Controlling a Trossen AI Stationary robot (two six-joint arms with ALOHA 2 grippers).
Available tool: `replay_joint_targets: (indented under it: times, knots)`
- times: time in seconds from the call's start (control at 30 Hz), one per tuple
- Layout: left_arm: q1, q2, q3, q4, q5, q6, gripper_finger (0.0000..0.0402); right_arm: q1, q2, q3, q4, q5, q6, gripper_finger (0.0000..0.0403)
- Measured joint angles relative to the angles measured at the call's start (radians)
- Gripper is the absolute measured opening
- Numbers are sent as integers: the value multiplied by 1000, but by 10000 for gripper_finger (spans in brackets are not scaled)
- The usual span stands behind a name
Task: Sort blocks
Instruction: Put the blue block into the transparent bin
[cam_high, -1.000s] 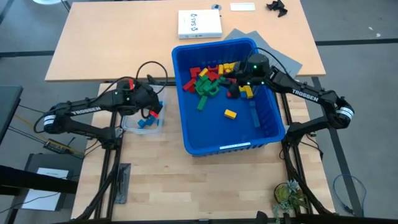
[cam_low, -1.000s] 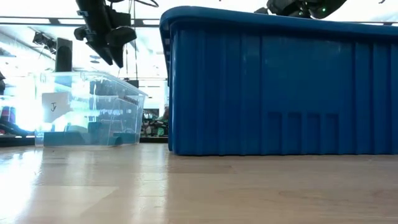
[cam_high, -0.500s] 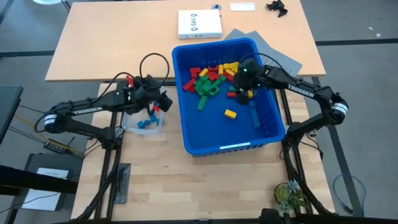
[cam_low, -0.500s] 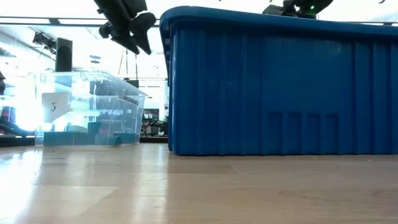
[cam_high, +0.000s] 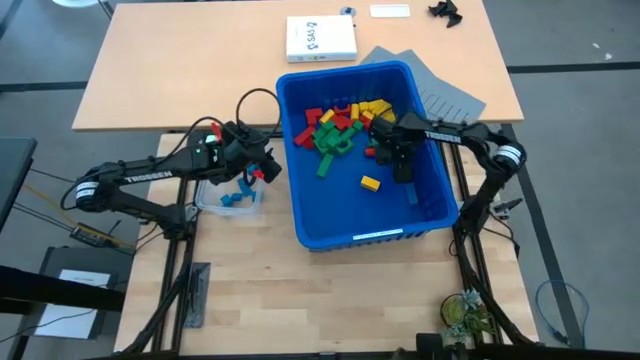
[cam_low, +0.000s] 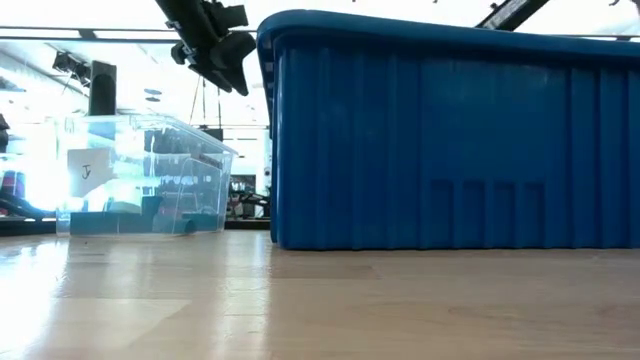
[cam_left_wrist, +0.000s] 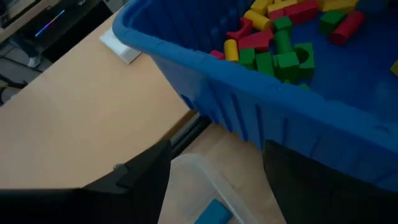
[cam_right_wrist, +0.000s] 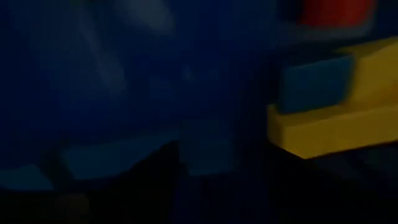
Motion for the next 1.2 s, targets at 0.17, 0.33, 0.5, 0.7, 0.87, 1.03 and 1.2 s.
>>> replay_joint_targets:
  times: [0.17,0.33,0.5,0.7,0.87,1.03,1.2]
  knots:
    - [0,0,0,1,0,18,259,0,77,0,-27,19,7,224]
    - [0,0,0,1,-1,18,259,-8,132,3,-23,29,4,216]
    - [0,0,0,0,-1,18,259,-12,155,4,-24,76,-2,171]
    - [1,1,0,2,-1,-5,259,-15,83,-3,2,60,17,124]
    - [1,21,0,3,-1,-5,259,-11,-59,-2,15,-51,21,124]
    - [2,54,0,54,48,16,259,8,-216,-2,73,-198,80,124]
    - [-7,81,0,309,227,178,259,24,-338,-2,253,-464,285,124]
